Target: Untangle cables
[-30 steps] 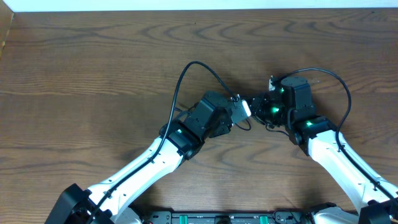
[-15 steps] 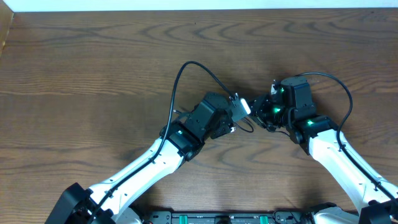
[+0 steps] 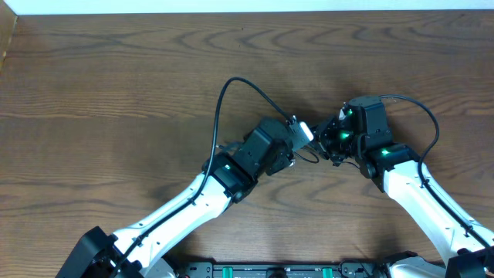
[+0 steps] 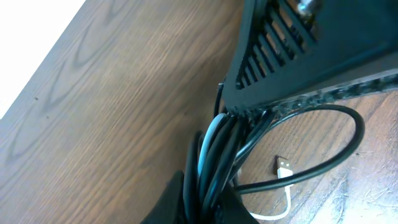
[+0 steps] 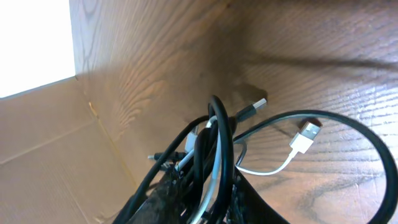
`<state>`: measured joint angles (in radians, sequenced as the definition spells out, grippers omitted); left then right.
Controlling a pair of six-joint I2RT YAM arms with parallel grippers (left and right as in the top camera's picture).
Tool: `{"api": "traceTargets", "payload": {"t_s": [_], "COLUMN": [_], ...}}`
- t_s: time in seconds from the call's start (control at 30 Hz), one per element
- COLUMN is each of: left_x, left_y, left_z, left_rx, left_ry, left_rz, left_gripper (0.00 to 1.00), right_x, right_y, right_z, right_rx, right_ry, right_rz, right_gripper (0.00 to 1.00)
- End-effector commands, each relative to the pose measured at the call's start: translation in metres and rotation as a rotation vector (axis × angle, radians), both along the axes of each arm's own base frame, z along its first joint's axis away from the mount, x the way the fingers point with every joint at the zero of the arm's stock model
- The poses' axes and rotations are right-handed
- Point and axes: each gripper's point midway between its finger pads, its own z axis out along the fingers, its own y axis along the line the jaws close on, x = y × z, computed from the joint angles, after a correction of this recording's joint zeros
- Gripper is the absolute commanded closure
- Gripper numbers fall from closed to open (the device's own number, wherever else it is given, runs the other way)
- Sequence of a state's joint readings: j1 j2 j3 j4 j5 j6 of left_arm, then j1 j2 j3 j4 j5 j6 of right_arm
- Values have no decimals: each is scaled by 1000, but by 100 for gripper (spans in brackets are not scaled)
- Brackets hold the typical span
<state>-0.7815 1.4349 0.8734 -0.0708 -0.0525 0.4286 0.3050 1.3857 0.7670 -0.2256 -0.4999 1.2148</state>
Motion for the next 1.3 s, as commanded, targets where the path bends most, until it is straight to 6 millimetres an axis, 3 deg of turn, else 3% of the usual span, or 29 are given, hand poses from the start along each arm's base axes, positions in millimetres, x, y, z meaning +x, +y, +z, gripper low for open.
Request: {"api": "traceTargets", "payload": {"t_s": [0.0, 0.1, 0.33, 0.6, 0.8, 1.03, 1.23, 1.27], "left_x": [4, -1, -13, -19, -12, 10, 11, 11], "left_y": [-16, -22, -34, -40, -46, -30, -27, -27], "left_z": [29, 30, 29, 30, 45, 54, 54, 54], "left_rx": [-87, -88, -104, -128, -177, -144, -137, -137], "left_ry": [-61, -61, -44, -24, -74, -167, -174, -175], "left_rz": [17, -2, -57, -97, -93, 34, 49, 49], "left_gripper": [92, 92, 92, 92, 91, 77, 77, 81], "right_x": [-16, -15, -13, -15, -22, -31, -31, -32], "right_y": [4, 3, 1, 3, -3, -11, -15, -18], "right_z": [-16, -16, -17, -16, -25, -35, -38, -40], "right_rx": [11, 19, 13, 30, -36, -125, -157, -175], "right_ry": [90, 107, 106, 128, 111, 100, 85, 89], "right_rz": [8, -16, -34, -40, 10, 69, 78, 77], "right_gripper": [80, 80, 99, 99, 99, 99, 99, 99]}}
